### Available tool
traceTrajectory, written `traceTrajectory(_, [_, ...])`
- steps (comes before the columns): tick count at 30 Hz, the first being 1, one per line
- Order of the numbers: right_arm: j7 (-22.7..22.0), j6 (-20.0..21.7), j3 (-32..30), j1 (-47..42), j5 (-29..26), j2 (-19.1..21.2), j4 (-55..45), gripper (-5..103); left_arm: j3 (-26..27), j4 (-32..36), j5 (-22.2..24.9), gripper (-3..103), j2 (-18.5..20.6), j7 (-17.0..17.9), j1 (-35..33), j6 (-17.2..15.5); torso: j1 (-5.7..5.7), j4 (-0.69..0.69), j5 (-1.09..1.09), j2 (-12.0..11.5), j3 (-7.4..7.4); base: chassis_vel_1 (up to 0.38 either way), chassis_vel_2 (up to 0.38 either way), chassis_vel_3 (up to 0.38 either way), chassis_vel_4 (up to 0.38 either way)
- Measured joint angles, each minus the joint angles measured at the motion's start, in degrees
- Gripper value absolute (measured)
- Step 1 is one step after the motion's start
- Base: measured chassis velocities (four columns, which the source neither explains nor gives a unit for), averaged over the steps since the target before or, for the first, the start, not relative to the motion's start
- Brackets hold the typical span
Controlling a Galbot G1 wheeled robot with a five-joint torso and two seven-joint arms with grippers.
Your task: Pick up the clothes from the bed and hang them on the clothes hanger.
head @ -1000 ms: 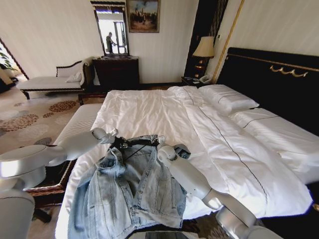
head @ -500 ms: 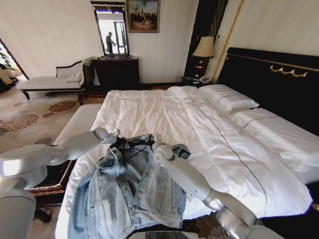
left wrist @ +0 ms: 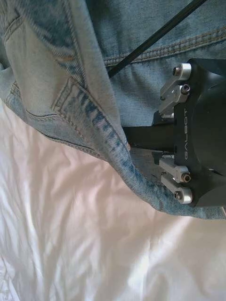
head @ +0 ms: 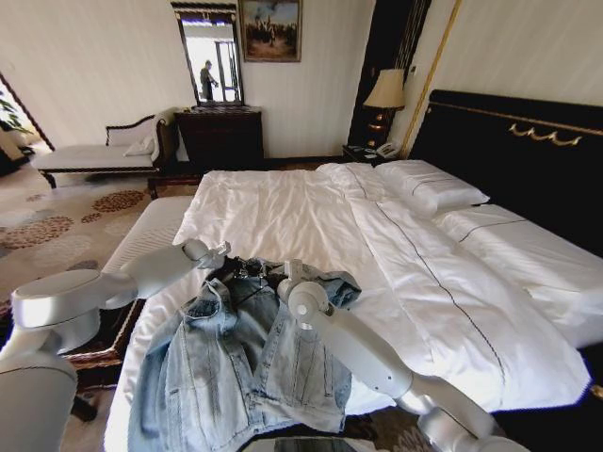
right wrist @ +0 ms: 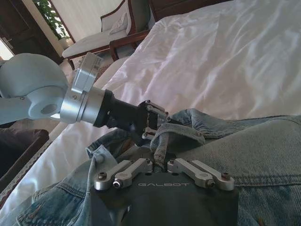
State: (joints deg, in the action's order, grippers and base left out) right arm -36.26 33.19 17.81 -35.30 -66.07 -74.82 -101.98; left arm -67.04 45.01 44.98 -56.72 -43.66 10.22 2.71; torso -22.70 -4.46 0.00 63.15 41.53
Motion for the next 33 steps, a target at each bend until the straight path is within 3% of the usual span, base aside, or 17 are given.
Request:
traceTrajectory(18, [-3.79,0.53,-0.39,-4.1,-7.78,0.28,-5.16,8,0.83,0.56,-0.15,27,-1.83,-0.02,0.69,-0.1,0.01,0.01,0.0,0.0,0.0,0.0,0.0,0.0,0.0])
traceTrajectory(33, [-4.03,1.5,1.97,-6.53,-6.25,0.16,-5.7,8,-1.0,5.08,-1.77,26,2.02,0.69,0.37,0.64,0.0,0.0,-0.02,0.0,0.0,0.0,0.0,0.0,0.0])
